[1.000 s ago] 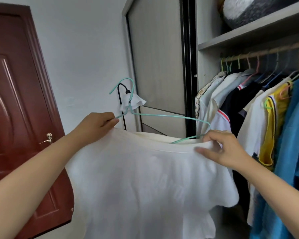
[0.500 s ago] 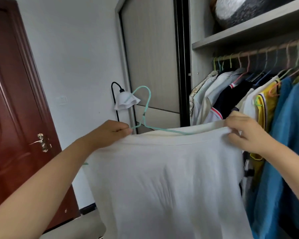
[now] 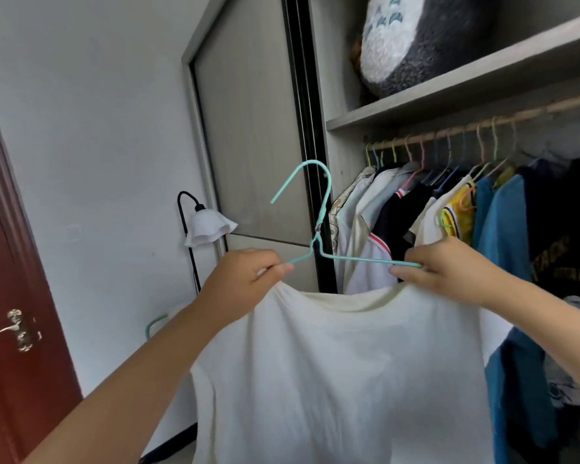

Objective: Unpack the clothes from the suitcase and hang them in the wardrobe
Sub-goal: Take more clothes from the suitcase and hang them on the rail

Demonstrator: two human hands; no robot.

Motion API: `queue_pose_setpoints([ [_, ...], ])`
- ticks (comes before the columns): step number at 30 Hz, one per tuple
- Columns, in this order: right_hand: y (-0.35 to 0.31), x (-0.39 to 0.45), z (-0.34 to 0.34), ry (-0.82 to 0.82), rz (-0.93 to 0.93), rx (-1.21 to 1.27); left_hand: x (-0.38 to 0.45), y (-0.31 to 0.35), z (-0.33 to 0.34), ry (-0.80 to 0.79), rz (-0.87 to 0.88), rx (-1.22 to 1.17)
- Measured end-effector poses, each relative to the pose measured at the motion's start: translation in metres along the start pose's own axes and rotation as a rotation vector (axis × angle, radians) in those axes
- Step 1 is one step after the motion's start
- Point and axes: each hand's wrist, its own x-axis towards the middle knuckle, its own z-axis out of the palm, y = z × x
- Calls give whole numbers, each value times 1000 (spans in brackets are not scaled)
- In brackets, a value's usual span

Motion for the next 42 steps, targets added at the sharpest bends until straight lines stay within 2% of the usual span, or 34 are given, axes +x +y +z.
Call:
queue_pose_setpoints([
  [3, 8, -21, -15, 117, 35, -10, 3, -15, 10, 209, 196, 267],
  [5, 14, -36, -27, 219, 51, 25, 2, -20, 15, 270, 122, 247],
  [7, 18, -49, -40, 272, 35, 34, 1, -16, 24, 271, -50, 104],
  [9, 17, -63, -53, 217, 33, 8, 10, -16, 38, 169, -244, -26],
  [10, 15, -69, -60, 170, 71, 23, 15, -16, 45, 124, -244, -11],
  [16, 11, -112, -91, -67, 176, -33, 39, 7, 98, 23, 110, -172],
  [19, 5, -131, -98, -36, 281, -96, 54, 35, 119, -150, 214, -235],
  [22, 12, -157, -115, -14, 451, -186, 70, 51, 141, -273, 233, -242],
  [26, 19, -198, -145, 51, 660, -303, 73, 64, 167, -326, 229, -279],
  [29, 15, -221, -162, 120, 693, -317, 72, 79, 179, -264, 279, -343],
  [32, 11, -236, -176, 183, 736, -341, 72, 82, 191, -76, 439, -293],
  [34, 14, -248, -179, 193, 686, -413, 70, 79, 196, -8, 474, -303],
  [36, 17, -257, -178, 169, 625, -472, 69, 83, 192, 45, 477, -354],
  [40, 20, -253, -152, -48, 511, -732, 81, 112, 181, 77, 515, -482],
  [42, 27, -248, -137, -35, 468, -776, 88, 118, 178, 134, 514, -502],
])
